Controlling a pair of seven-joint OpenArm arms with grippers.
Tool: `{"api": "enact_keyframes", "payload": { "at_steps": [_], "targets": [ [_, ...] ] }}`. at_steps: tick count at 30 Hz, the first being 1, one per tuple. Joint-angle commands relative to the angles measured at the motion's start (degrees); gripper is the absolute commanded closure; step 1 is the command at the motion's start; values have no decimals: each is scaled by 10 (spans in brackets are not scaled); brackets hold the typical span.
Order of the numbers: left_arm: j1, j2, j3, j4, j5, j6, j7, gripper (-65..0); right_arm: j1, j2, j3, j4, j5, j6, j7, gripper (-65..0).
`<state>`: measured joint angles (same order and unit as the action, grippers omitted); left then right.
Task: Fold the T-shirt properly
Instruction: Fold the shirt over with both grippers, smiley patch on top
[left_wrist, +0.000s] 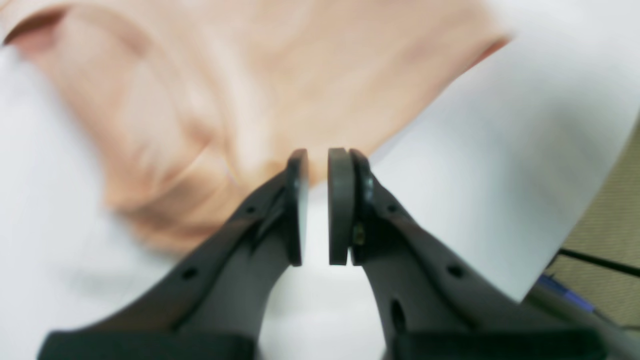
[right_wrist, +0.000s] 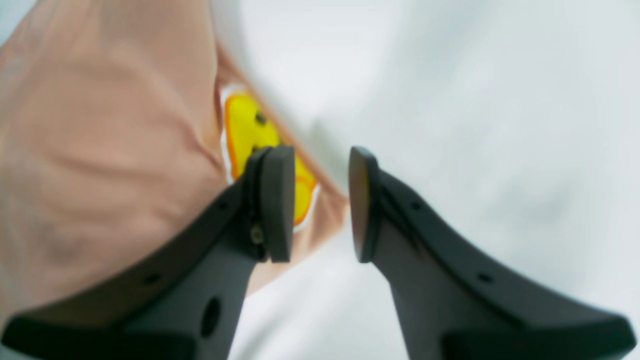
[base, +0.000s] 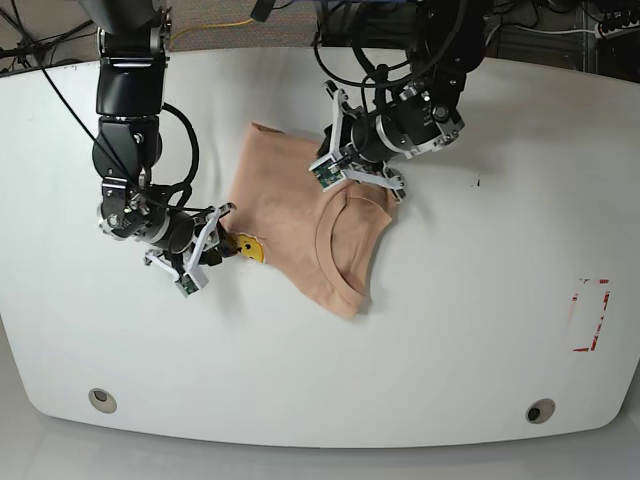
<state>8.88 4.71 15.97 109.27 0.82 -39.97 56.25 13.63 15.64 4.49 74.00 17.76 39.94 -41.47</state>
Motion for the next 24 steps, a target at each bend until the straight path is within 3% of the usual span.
{"api": "enact_keyframes", "payload": {
  "at_steps": [1, 7, 13, 20, 24],
  "targets": [
    [-21, 13, -1, -29, -5, 0, -6, -49, 22, 7, 4, -19, 7, 1, 32, -173],
    [-37, 11, -4, -100, -5, 45, -44, -49, 15, 7, -43, -34, 7, 1, 55, -166],
    [-37, -32, -48, -81, -6, 58, -50, -49, -52, -1, -58, 37, 7, 1, 31, -166],
    [-38, -116, -116, -72, -5, 58, -50, -49, -125, -55, -58, 136, 7, 1, -30, -166],
    [-62, -144, -145, -80, -4, 58, -50, -49, -150, -93, -59, 170, 7, 1, -65, -166]
  ]
}}
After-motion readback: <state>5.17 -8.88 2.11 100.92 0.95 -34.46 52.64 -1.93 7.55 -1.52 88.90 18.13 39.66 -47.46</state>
